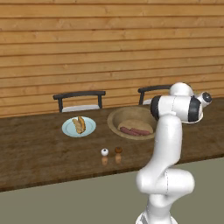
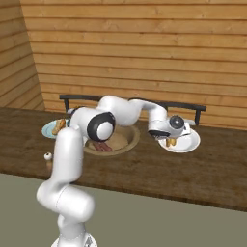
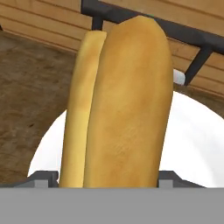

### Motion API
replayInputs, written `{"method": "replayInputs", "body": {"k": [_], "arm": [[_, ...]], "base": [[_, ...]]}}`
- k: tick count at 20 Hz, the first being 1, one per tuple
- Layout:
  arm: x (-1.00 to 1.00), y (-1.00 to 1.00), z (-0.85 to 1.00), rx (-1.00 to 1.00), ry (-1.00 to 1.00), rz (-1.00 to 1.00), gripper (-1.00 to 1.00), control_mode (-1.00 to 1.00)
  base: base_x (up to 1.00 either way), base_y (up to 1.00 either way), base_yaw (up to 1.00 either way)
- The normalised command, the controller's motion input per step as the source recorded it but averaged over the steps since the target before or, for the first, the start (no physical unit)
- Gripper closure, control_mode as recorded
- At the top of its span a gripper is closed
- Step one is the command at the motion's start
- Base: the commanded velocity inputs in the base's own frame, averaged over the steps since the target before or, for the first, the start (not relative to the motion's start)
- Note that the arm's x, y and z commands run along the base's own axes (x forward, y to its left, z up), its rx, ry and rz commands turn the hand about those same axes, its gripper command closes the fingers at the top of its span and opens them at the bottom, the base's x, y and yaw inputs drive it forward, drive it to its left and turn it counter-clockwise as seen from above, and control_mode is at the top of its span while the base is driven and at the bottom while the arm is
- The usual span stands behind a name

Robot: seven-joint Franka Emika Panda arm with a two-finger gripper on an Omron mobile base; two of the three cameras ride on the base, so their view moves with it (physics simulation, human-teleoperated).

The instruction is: Place one bun and one sausage from the bowl on each plate.

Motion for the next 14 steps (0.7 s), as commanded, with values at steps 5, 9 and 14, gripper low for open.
{"method": "replayInputs", "body": {"k": [5, 9, 14], "arm": [[0.42, -0.28, -0.11, 0.04, -0.03, 0.05, -1.0, -1.0], [-0.45, 0.02, 0.12, 0.03, -0.24, 0.01, -1.0, -1.0], [0.09, 0.39, -0.33, -0.09, -0.03, 0.0, -1.0, -1.0]], "base": [[0.0, 0.0, 0.0], [0.0, 0.0, 0.0], [0.0, 0.0, 0.0]]}}
